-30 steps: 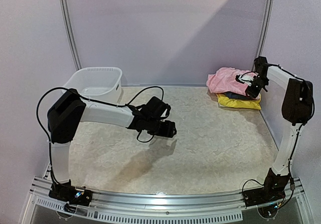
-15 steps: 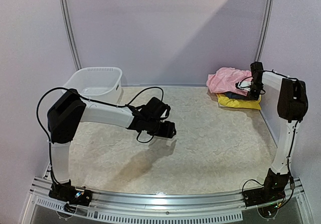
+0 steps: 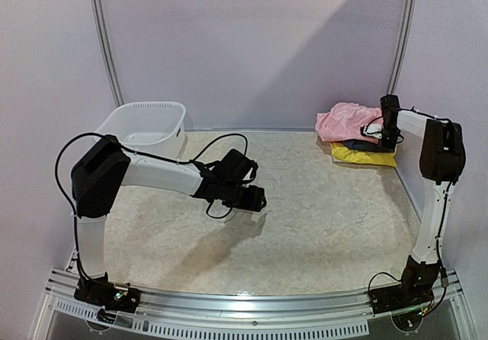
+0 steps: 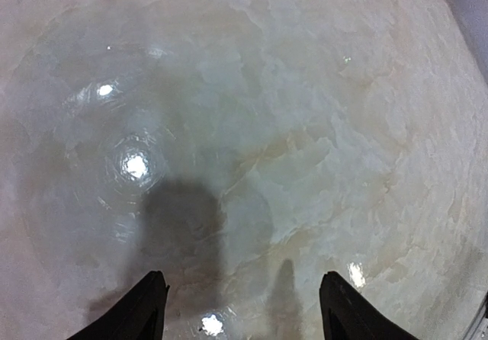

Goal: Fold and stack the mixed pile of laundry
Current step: Adjust the square-folded shorts at the corner of the board.

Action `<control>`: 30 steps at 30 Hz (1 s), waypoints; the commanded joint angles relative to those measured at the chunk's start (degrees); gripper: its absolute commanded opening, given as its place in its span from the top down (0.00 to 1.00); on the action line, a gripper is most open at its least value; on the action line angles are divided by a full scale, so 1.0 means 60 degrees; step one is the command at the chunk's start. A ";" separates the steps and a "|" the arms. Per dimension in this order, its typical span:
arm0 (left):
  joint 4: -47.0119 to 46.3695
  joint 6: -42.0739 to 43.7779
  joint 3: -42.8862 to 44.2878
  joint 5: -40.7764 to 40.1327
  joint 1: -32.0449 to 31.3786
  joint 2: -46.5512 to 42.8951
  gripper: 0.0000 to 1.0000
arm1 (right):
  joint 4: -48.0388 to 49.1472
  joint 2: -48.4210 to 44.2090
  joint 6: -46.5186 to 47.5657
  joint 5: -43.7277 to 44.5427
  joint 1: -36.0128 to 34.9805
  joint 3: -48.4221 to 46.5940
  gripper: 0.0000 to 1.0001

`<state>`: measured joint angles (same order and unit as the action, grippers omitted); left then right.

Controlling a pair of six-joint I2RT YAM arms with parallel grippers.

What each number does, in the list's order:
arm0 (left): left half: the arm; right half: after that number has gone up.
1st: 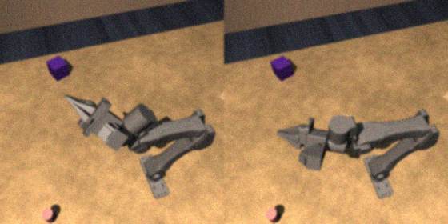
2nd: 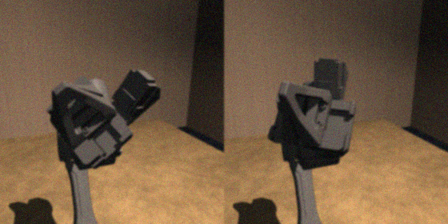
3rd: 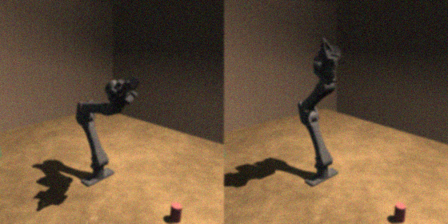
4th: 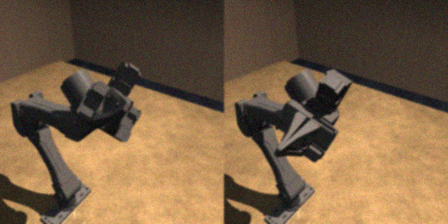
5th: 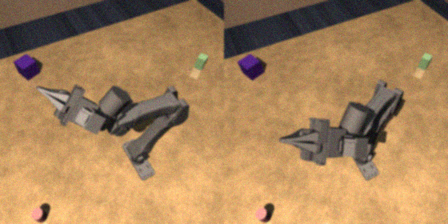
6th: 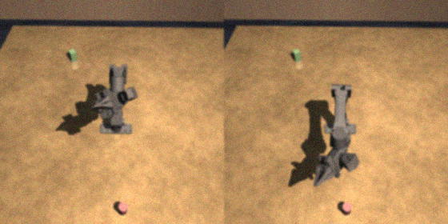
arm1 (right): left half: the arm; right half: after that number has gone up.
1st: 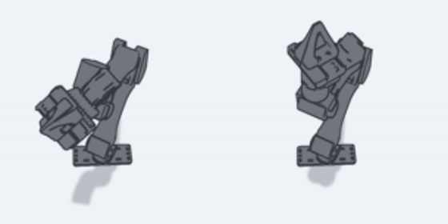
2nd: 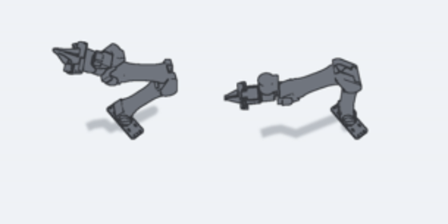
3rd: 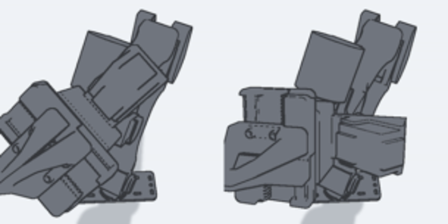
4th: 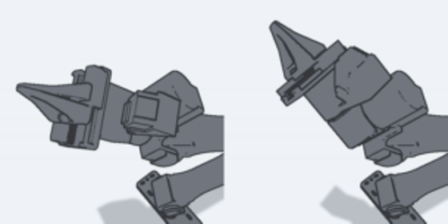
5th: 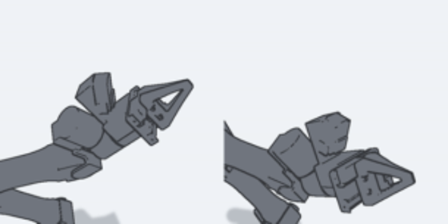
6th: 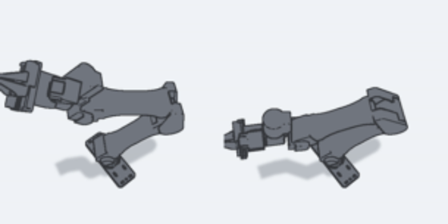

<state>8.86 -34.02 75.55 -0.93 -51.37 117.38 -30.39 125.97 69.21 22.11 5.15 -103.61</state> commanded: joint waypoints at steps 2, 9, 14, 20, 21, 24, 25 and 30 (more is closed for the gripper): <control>-0.0036 0.0103 -0.0144 -0.0067 -0.0124 -0.0424 0.30 | 0.0200 -0.0536 0.0422 0.0397 0.0590 -0.0134 0.93; -0.0186 0.0024 -0.0081 0.0079 -0.0135 -0.0292 0.30 | 0.0484 -0.0766 0.0751 0.0449 0.1133 -0.0057 0.96; -0.0190 0.0001 -0.0138 0.0082 -0.0142 -0.0317 0.30 | 0.0540 -0.0737 0.0791 0.0416 0.1180 0.0516 0.92; -0.0190 0.0001 -0.0211 0.0074 -0.0153 -0.0407 0.30 | -0.0975 -0.1300 0.0544 -0.0745 0.0757 0.1373 0.55; -0.0168 0.0016 -0.0213 0.0068 -0.0153 -0.0426 0.30 | -0.1382 -0.1539 0.0450 -0.1100 0.0703 0.1406 0.51; -0.0148 0.0204 -0.0213 -0.0036 -0.0153 -0.0546 0.30 | -0.2814 -0.2196 -0.0351 -0.2293 0.0556 0.0943 0.44; -0.0099 0.0323 -0.0193 -0.0124 -0.0153 -0.0608 0.30 | -0.3359 -0.2343 -0.0718 -0.2701 0.0562 0.0724 0.43; 0.0740 0.1403 0.0245 -0.0977 -0.0131 -0.0966 0.27 | -0.4037 -0.3555 -0.2692 -0.5192 0.0560 0.0681 0.26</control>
<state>9.17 -31.44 75.05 -2.24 -51.37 115.39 -48.05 112.53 64.53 6.24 8.38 -98.78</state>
